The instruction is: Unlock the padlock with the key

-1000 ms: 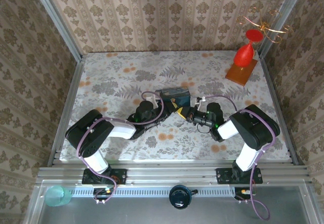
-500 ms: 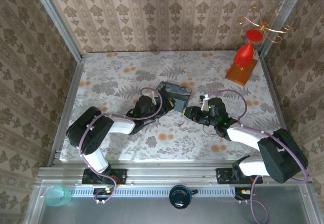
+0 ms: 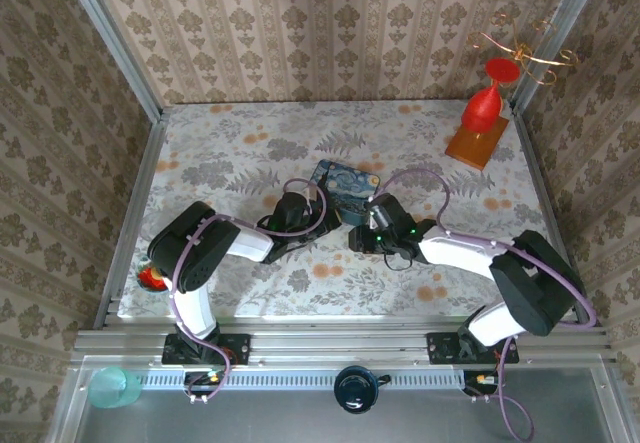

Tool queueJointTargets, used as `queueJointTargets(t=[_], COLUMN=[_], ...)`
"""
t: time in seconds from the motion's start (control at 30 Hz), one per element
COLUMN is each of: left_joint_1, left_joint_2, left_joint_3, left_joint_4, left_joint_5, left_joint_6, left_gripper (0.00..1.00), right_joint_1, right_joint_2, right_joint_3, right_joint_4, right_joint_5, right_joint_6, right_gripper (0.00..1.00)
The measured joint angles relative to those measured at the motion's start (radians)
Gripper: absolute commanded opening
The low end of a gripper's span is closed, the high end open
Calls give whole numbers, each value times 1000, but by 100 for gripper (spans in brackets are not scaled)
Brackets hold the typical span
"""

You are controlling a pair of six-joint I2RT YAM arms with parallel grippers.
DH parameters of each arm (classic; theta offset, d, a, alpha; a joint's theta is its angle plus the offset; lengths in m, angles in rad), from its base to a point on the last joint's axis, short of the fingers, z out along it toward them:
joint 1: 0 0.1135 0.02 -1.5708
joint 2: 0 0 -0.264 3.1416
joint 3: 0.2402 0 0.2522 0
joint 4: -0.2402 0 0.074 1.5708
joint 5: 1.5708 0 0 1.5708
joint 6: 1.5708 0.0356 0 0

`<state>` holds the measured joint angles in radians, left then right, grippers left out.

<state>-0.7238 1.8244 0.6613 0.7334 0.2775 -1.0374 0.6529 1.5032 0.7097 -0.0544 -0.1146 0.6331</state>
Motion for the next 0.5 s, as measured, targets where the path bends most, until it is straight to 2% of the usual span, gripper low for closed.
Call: queueJointTargets(t=[0.27, 0.5], left_joint_1=[18, 24], left_joint_2=[0, -14], left_joint_3=[-81, -134], left_joint_4=[87, 167], left_joint_5=[8, 13], left_joint_6=[6, 6], left_gripper=[28, 35], right_joint_1=[56, 90], right_joint_2=[89, 150], right_joint_3=[82, 166], right_joint_4=[-108, -175], right_joint_5=[67, 128], right_joint_6=[-48, -84], right_gripper=[36, 34])
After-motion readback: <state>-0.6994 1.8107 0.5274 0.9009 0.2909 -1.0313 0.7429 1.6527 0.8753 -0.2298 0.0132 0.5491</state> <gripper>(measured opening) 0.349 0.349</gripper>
